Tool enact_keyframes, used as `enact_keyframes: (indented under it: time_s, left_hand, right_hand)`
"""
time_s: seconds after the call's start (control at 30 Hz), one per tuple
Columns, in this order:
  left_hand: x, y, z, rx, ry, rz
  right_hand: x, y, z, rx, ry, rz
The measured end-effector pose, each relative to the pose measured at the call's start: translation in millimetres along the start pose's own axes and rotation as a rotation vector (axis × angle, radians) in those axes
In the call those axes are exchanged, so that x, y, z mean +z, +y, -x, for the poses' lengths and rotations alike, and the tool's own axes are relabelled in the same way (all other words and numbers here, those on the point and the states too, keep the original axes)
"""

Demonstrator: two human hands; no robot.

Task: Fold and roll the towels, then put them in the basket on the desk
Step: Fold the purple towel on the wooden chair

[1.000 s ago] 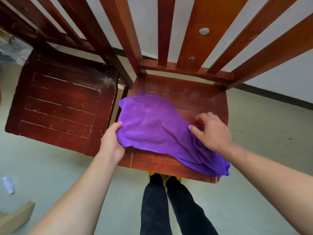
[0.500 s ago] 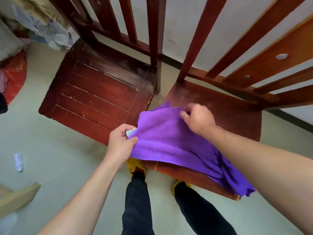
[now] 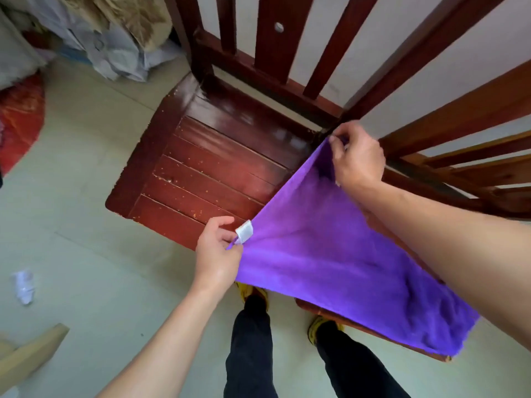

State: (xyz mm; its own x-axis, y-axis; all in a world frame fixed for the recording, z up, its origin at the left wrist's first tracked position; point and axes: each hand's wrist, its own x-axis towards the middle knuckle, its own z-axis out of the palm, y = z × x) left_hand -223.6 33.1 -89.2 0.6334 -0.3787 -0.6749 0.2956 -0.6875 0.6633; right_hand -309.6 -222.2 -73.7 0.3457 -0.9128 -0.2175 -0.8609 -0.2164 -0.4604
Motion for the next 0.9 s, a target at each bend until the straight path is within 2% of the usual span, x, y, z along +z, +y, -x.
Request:
enact_keyframes:
  time_s: [0.2, 0.4, 0.57, 0.63, 0.73, 0.83, 0.9]
  left_hand:
    - [-60.7, 5.6, -46.0, 0.021, 0.166, -0.139]
    - [-112.9, -11.0, -106.4, -0.045, 0.285, -0.293]
    - [-136.6, -21.3, -137.5, -0.105, 0.342, -0.382]
    - [-138.8, -17.8, -139.3, -0.086, 0.352, -0.455]
    - [-129.5, -0.2, -125.9, 0.083, 0.359, -0.678]
    - [-100.3, 29.0, -101.6, 0.317, 0.259, -0.785]
    - [-74.6, 42.8, -84.8, 0.38, 0.121, -0.771]
  right_hand:
    - [41.2, -86.7, -35.2, -0.136, -0.099, -0.14]
    - [94.3, -155.8, -55.0, -0.282, -0.183, -0.042]
    - [130.7, -181.4, -61.2, -0.34, -0.407, -0.038]
    - [131.7, -175.3, -57.3, -0.342, -0.466, -0.028]
    - [112.6, -143.3, -39.0, -0.344, -0.361, -0.003]
    - [80.2, -78.9, -7.0, -0.187, -0.311, 0.037]
    - [58.5, -26.5, 19.3, -0.035, -0.301, 0.082]
